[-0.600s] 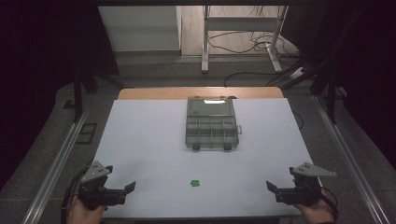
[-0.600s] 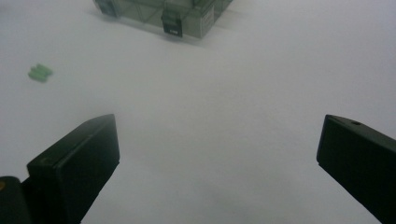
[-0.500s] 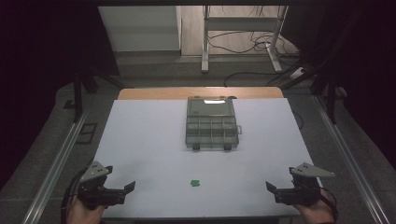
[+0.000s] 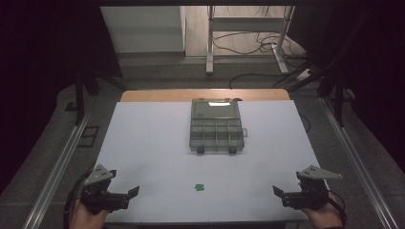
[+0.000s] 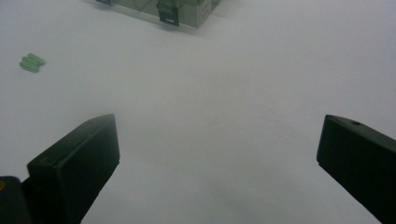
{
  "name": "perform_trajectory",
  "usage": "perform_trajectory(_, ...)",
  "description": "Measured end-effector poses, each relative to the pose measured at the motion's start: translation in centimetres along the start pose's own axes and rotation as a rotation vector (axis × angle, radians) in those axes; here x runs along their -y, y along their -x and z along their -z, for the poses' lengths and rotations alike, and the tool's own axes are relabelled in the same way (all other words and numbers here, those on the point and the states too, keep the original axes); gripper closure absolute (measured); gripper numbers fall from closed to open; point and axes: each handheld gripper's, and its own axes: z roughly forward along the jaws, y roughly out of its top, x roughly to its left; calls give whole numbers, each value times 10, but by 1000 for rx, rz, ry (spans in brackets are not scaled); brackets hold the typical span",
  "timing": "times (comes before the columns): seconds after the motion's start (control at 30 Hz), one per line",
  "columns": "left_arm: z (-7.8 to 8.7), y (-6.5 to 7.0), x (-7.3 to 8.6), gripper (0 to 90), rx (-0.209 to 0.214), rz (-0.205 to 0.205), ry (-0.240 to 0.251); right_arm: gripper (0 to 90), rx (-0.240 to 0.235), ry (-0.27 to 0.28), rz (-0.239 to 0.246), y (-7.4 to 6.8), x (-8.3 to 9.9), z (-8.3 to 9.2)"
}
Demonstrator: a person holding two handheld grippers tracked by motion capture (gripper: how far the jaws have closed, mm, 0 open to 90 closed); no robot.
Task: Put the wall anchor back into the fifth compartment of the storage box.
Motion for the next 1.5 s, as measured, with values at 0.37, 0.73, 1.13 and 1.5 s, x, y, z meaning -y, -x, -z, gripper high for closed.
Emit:
perform_trajectory(0.37, -1, -2, -2, 0, 7, 30, 11, 0, -13, 2, 2, -1, 0, 0)
perform_trajectory(0.73, -13, 2, -14, 0, 58, 24, 5, 0, -14, 5, 3, -2, 0, -1)
perform_trajectory(1.13, -24, 6, -26, 0, 80, 9, -7, 0, -16, 11, 1, -2, -1, -1)
perform_trajectory(1.5, -40, 11, -40, 0, 112, -1, -28, 0, -20, 15, -7, -2, -1, 2)
